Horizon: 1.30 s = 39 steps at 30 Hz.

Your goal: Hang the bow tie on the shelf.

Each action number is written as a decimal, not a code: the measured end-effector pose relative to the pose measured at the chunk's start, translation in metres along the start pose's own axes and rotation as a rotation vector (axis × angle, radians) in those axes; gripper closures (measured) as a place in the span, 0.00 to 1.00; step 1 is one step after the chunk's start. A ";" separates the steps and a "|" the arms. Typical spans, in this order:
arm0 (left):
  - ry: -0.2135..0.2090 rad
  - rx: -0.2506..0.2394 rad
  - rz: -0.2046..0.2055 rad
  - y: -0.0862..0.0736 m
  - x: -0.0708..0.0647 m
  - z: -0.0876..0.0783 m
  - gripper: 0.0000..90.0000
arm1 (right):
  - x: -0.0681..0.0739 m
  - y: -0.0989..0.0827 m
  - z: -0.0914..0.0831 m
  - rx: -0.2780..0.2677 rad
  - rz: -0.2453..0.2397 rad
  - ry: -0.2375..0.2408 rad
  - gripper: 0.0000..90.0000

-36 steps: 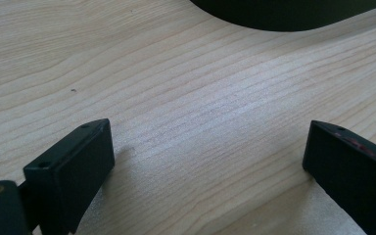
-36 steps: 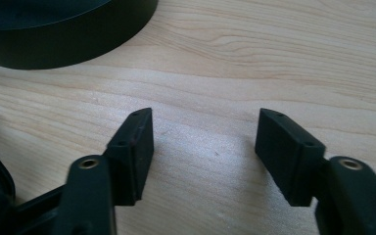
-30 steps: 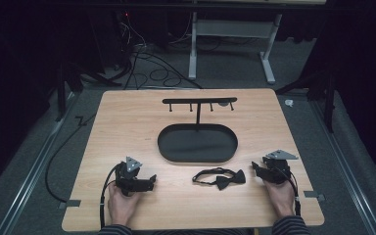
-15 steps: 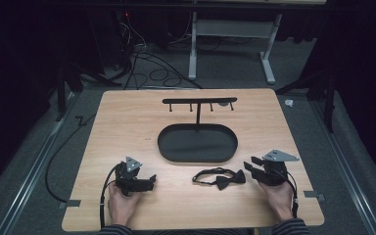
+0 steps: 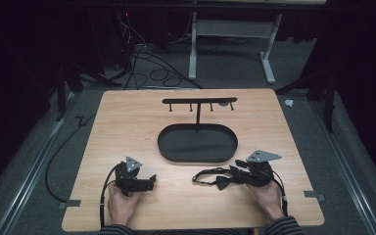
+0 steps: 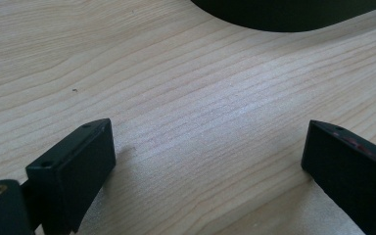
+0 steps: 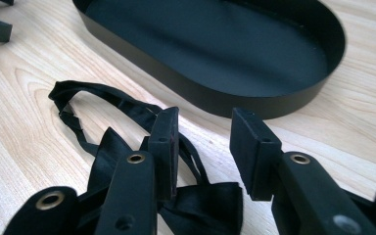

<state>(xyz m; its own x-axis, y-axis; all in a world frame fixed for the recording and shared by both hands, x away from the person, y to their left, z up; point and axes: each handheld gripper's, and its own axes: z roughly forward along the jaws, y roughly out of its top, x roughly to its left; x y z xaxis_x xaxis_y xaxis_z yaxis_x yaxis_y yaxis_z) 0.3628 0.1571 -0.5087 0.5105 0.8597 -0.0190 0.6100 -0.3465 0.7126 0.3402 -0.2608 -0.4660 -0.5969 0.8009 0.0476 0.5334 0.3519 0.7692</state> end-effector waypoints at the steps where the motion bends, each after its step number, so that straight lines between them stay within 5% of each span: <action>1: 0.000 0.000 0.000 0.000 0.000 0.000 0.07 | 0.001 0.000 0.003 0.013 0.003 0.008 0.73; 27: 0.001 0.000 0.000 0.000 0.000 0.000 0.07 | 0.006 0.001 0.034 0.116 -0.054 0.059 0.82; 39: 0.001 0.001 0.000 0.000 0.000 0.000 0.07 | 0.006 -0.001 0.039 0.157 -0.084 0.058 0.94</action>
<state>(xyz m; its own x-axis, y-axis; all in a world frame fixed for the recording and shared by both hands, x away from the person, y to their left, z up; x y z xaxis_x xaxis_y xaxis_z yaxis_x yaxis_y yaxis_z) 0.3628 0.1571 -0.5087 0.5095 0.8603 -0.0182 0.6105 -0.3465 0.7122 0.3592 -0.2371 -0.4919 -0.6744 0.7378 0.0280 0.5646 0.4909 0.6635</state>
